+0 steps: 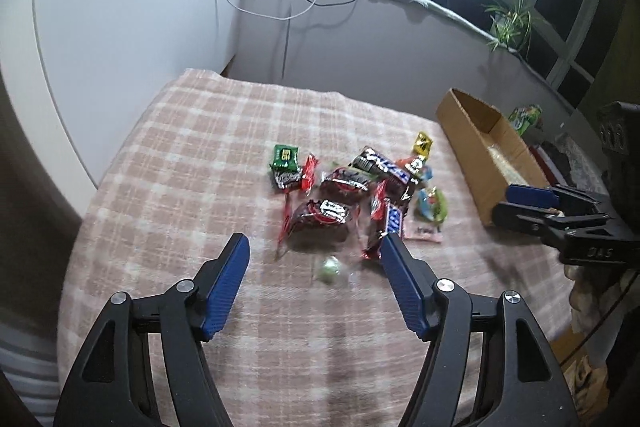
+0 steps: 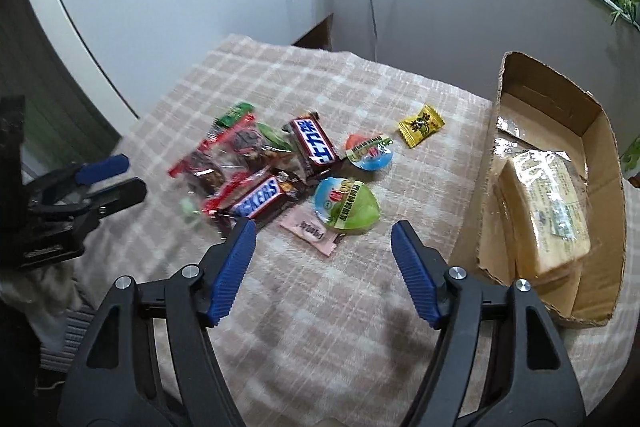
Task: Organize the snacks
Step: 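Close the right tool on the green jelly cup while the left tool grasps a red-wrapped snack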
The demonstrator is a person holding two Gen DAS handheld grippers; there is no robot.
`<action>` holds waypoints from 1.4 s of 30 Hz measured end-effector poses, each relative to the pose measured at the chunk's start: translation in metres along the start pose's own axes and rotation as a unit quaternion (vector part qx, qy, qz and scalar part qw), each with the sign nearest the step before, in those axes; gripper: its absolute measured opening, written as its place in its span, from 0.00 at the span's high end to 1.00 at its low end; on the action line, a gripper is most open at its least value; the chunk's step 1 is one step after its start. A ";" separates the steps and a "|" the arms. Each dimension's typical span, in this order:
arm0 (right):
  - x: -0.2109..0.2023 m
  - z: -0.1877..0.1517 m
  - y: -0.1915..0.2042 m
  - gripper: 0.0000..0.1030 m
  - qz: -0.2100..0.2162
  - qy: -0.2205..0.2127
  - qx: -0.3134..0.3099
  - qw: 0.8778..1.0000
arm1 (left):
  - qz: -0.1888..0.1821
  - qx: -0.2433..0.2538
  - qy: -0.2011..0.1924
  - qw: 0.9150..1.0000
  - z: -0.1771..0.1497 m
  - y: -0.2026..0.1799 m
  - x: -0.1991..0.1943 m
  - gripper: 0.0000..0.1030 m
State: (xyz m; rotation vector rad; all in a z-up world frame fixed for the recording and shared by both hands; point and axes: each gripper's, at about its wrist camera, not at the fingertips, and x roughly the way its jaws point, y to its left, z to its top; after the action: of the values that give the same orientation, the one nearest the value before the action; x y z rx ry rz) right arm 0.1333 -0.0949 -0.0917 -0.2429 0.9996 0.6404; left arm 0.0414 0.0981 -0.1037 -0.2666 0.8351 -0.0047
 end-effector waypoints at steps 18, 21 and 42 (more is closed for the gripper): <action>0.059 0.017 -0.006 0.29 -0.020 0.046 0.008 0.999 | -0.014 0.000 0.031 0.999 0.007 0.005 0.047 0.34; 0.065 0.019 -0.007 0.29 -0.021 0.049 0.009 0.999 | -0.016 0.000 0.034 0.999 0.006 0.004 0.051 0.34; 0.076 0.017 -0.011 0.51 -0.017 0.064 0.013 0.998 | -0.005 0.004 0.040 0.999 0.008 0.005 0.071 0.34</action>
State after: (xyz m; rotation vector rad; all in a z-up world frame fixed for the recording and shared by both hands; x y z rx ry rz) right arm 0.1803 -0.0659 -0.1478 -0.2802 1.1233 0.5866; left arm 0.0945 0.0967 -0.1513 -0.2648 0.9138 -0.0276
